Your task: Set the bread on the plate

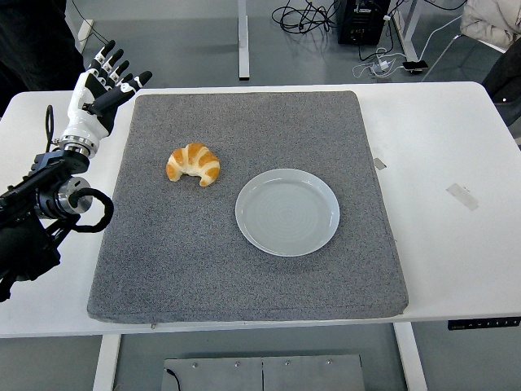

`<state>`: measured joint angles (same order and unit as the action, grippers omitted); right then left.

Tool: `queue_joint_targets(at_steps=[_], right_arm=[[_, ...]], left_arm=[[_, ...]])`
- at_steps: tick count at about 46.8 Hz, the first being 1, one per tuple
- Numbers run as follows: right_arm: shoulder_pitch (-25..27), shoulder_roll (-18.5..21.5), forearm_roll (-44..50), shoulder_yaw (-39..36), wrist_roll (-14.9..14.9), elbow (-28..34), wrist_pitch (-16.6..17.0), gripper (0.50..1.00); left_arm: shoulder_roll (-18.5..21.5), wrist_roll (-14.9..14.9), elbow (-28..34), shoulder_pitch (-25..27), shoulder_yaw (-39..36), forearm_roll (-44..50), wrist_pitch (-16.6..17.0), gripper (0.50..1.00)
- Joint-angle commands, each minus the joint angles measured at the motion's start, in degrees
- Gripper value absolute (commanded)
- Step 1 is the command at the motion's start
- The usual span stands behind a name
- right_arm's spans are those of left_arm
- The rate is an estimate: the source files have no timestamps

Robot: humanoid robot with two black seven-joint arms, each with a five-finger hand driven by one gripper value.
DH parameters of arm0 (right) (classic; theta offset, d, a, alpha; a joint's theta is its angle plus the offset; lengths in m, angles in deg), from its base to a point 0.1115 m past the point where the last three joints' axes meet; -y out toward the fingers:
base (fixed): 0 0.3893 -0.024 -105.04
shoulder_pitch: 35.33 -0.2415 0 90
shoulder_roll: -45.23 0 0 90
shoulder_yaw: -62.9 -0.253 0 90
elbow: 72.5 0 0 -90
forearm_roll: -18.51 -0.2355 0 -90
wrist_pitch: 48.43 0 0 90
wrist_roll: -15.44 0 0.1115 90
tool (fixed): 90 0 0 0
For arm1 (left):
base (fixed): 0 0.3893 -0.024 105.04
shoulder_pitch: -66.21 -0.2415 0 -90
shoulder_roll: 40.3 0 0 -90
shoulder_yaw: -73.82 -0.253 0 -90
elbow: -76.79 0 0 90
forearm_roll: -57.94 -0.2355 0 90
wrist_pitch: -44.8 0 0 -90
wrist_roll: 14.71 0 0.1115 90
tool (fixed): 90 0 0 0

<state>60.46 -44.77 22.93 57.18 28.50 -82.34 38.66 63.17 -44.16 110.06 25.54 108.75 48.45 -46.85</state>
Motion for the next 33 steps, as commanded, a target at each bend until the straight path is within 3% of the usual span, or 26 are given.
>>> queue_joint_targets(at_steps=[1, 7, 16, 25, 33], right_arm=[[0.01, 0.0, -0.02, 0.0, 0.04, 0.0, 0.01, 1.0], [0.01, 0.0, -0.02, 0.0, 0.04, 0.0, 0.01, 1.0], [0.01, 0.0, -0.02, 0.0, 0.04, 0.0, 0.01, 1.0], [0.01, 0.0, -0.02, 0.0, -0.05, 0.0, 0.01, 1.0], [0.01, 0.0, -0.02, 0.0, 0.04, 0.0, 0.01, 1.0]], left_arm=[[1.03, 0.01, 0.66, 0.34, -1.36, 0.0, 0.07, 0.966], [4.63, 0.01, 3.47, 1.48, -5.3, -0.09, 0.25, 0.963], [13.07, 0.28, 8.04, 7.8, -18.48, -1.5, 0.33, 0.948], [15.36, 0.63, 8.57, 12.64, -28.68, -11.24, 0.33, 0.937], [16.67, 0.89, 11.46, 13.61, -31.68, -19.24, 1.12, 0.934]])
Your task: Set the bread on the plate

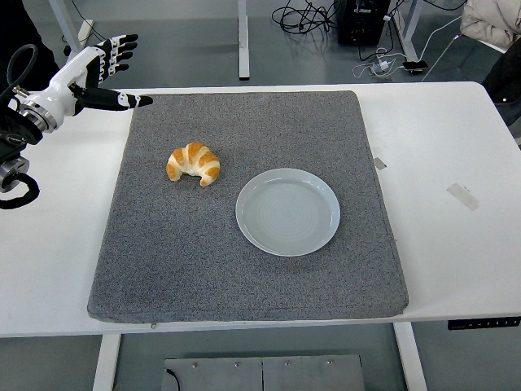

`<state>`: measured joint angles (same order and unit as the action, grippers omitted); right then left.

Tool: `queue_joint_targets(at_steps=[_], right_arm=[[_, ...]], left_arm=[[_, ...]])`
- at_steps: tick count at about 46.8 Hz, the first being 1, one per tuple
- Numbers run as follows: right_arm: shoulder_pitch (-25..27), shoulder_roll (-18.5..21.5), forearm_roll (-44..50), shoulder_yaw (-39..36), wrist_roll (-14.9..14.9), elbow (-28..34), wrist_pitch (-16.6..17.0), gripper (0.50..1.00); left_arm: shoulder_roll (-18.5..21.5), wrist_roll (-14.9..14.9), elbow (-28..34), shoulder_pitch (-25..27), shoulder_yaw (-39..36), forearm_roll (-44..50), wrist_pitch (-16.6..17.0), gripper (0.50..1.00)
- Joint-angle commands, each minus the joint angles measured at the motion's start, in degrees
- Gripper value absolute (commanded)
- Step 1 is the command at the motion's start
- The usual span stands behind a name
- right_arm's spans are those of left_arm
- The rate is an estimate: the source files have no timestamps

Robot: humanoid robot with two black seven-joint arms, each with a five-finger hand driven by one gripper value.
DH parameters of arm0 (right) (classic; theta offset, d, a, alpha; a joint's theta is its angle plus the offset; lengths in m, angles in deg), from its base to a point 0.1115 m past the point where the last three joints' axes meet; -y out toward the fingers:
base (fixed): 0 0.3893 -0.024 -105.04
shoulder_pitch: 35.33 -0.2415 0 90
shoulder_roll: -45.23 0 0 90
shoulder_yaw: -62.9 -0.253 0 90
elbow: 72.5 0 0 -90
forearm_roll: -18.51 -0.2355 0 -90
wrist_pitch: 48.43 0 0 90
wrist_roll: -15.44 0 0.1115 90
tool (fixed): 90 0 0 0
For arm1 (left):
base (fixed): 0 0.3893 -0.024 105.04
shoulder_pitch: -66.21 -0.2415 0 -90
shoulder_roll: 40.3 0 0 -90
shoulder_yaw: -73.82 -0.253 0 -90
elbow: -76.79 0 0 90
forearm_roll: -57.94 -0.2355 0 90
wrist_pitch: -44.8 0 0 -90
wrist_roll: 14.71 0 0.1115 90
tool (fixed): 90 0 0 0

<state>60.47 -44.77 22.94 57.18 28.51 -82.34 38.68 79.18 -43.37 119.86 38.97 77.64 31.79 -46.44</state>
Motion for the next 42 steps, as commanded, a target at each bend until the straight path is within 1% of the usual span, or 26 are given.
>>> queue_joint_targets(at_steps=[1, 6, 13, 18, 23, 26, 29, 36, 42], right_arm=[[0.0, 0.0, 0.05, 0.0, 0.02, 0.0, -0.01, 1.0], [0.0, 0.0, -0.04, 0.0, 0.02, 0.0, -0.01, 1.0], [0.0, 0.0, -0.04, 0.0, 0.02, 0.0, -0.01, 1.0], [0.0, 0.0, -0.03, 0.0, 0.02, 0.0, -0.01, 1.0], [0.0, 0.0, 0.05, 0.0, -0.06, 0.0, -0.01, 1.0], [0.0, 0.0, -0.03, 0.0, 0.02, 0.0, -0.01, 1.0], [0.0, 0.0, -0.03, 0.0, 0.02, 0.0, -0.01, 1.0], [0.0, 0.0, -0.04, 0.0, 0.02, 0.0, -0.01, 1.0], [0.0, 0.0, -0.03, 0.0, -0.06, 0.0, -0.01, 1.0]], left_arm=[[1.02, 0.1, 2.45, 0.34, -0.56, -3.63, 1.24, 0.934], [2.34, 0.1, 7.63, 0.7, -1.35, -8.91, 5.54, 0.934], [3.31, 0.8, 13.26, 1.49, -4.42, -16.38, 13.62, 0.936], [3.31, 1.24, 15.55, 1.75, -7.5, -21.04, 20.56, 0.939], [3.22, 1.42, 16.43, 1.75, -10.14, -24.21, 25.4, 0.942], [3.04, 1.51, 16.43, 1.66, -11.46, -25.53, 27.16, 0.942], [2.78, 1.6, 16.52, 1.58, -12.69, -26.41, 28.05, 0.942], [2.87, 2.91, 17.93, 1.66, -15.15, -28.43, 29.19, 0.942], [2.78, 4.14, 17.84, 1.66, -16.21, -31.59, 29.72, 0.942]])
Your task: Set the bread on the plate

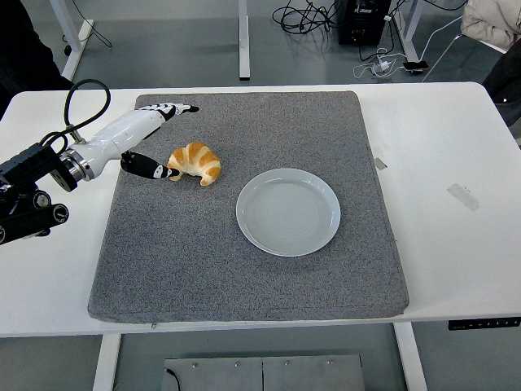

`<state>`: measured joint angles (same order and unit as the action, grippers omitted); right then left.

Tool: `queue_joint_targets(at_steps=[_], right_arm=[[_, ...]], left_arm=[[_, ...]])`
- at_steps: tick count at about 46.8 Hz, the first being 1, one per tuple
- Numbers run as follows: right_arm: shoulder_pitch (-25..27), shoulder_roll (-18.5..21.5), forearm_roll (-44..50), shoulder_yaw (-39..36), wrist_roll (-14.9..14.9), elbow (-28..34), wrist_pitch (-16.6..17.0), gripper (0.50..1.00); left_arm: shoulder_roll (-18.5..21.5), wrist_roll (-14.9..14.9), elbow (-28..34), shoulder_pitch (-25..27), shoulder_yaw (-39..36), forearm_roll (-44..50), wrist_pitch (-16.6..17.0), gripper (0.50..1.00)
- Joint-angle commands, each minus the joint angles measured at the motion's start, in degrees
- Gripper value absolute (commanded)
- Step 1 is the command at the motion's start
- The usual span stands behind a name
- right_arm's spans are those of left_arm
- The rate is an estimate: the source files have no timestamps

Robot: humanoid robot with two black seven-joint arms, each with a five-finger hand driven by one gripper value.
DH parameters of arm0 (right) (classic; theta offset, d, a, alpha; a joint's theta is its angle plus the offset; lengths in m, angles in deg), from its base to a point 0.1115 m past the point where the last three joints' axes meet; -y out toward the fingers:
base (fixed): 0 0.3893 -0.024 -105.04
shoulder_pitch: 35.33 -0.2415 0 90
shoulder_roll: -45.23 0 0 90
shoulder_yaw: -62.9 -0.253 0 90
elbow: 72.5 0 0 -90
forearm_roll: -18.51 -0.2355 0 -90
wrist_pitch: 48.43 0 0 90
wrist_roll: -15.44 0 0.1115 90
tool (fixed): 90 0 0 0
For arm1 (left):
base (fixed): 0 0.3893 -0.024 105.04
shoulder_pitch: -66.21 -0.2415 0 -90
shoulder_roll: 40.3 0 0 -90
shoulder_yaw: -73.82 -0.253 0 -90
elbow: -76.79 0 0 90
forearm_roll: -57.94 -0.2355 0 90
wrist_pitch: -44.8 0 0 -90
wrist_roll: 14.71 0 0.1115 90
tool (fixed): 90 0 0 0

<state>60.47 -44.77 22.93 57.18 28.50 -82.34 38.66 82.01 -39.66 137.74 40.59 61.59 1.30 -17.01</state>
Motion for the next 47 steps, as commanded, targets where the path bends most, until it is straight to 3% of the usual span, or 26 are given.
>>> queue_joint_targets(at_steps=[1, 8, 20, 32, 47], right_arm=[[0.0, 0.0, -0.02, 0.0, 0.04, 0.0, 0.01, 1.0], [0.0, 0.0, 0.06, 0.0, 0.04, 0.0, 0.01, 1.0], [0.0, 0.0, -0.02, 0.0, -0.05, 0.0, 0.01, 1.0], [0.0, 0.0, 0.06, 0.0, 0.04, 0.0, 0.01, 1.0], [0.0, 0.0, -0.02, 0.0, 0.04, 0.0, 0.01, 1.0]], left_arm=[[-0.06, 0.52, -0.04, 0.05, -0.16, -1.27, 0.55, 0.942], [-0.67, 1.05, -0.83, -0.13, -0.42, -1.36, 1.61, 0.942], [-6.2, 2.19, -6.45, -0.39, -0.51, -1.36, 1.7, 0.942], [-6.73, 2.19, -7.77, -0.04, -3.32, -1.45, 1.7, 0.94], [-10.33, 2.1, -12.87, -0.48, -3.76, -1.54, 2.05, 0.94]])
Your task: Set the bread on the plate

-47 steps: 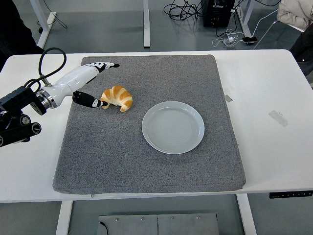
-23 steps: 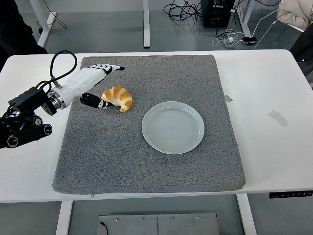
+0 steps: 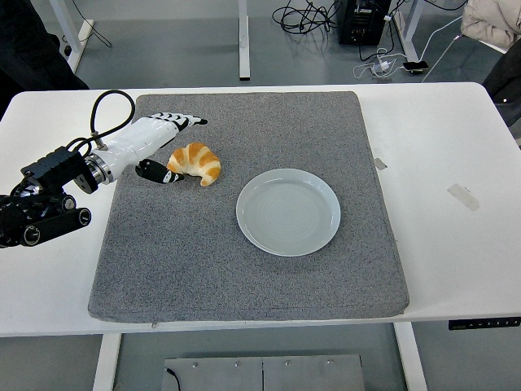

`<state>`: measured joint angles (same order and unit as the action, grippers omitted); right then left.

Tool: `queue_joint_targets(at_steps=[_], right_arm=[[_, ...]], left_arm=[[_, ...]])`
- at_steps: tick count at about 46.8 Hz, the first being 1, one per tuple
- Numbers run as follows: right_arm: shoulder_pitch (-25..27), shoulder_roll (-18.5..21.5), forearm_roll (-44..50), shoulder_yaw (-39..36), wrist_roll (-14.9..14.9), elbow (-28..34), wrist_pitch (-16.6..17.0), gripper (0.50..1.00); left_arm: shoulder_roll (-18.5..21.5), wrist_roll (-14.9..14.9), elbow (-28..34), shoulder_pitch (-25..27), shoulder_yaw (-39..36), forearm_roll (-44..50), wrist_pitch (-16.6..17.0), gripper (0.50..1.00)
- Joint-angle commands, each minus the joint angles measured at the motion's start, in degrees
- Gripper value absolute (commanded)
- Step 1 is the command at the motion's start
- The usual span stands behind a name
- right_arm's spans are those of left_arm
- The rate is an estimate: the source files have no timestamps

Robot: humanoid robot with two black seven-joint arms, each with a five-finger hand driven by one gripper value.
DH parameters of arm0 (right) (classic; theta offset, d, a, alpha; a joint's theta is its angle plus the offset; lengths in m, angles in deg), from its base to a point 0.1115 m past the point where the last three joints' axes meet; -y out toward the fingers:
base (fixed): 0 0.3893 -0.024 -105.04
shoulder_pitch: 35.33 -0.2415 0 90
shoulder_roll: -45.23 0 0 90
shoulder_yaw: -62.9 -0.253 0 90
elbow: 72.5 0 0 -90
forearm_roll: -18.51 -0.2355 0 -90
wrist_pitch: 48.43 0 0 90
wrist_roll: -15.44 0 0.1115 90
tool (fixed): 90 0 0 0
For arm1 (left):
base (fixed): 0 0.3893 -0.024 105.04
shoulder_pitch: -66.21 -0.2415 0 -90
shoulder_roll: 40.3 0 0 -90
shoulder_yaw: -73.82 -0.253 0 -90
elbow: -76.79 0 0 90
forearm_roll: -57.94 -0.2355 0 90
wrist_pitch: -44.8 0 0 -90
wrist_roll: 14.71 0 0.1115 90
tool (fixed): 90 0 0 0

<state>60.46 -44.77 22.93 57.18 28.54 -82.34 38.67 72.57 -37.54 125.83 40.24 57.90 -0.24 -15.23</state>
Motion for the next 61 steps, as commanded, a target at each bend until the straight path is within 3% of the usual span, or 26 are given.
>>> queue_joint_targets(at_steps=[1, 27, 43, 48, 61], right_arm=[[0.01, 0.0, -0.02, 0.0, 0.0, 0.0, 0.0, 1.0], [0.01, 0.0, 0.06, 0.0, 0.0, 0.0, 0.0, 1.0], [0.01, 0.0, -0.02, 0.0, 0.0, 0.0, 0.0, 1.0], [0.01, 0.0, 0.06, 0.0, 0.0, 0.0, 0.0, 1.0], [0.01, 0.0, -0.02, 0.0, 0.0, 0.0, 0.0, 1.0]], left_arm=[[-1.33, -0.02, -1.4, -0.3, -0.07, 0.0, 0.27, 0.94], [-8.01, -0.11, -10.01, -1.44, -1.74, 0.09, 0.27, 0.94], [-8.71, -0.11, -11.42, -1.53, -2.09, 0.09, 0.27, 0.936], [-9.59, -0.11, -12.65, -1.97, -2.88, 0.0, 0.09, 0.913], [-10.83, -0.19, -13.27, -2.32, -4.21, 0.0, -0.44, 0.787]])
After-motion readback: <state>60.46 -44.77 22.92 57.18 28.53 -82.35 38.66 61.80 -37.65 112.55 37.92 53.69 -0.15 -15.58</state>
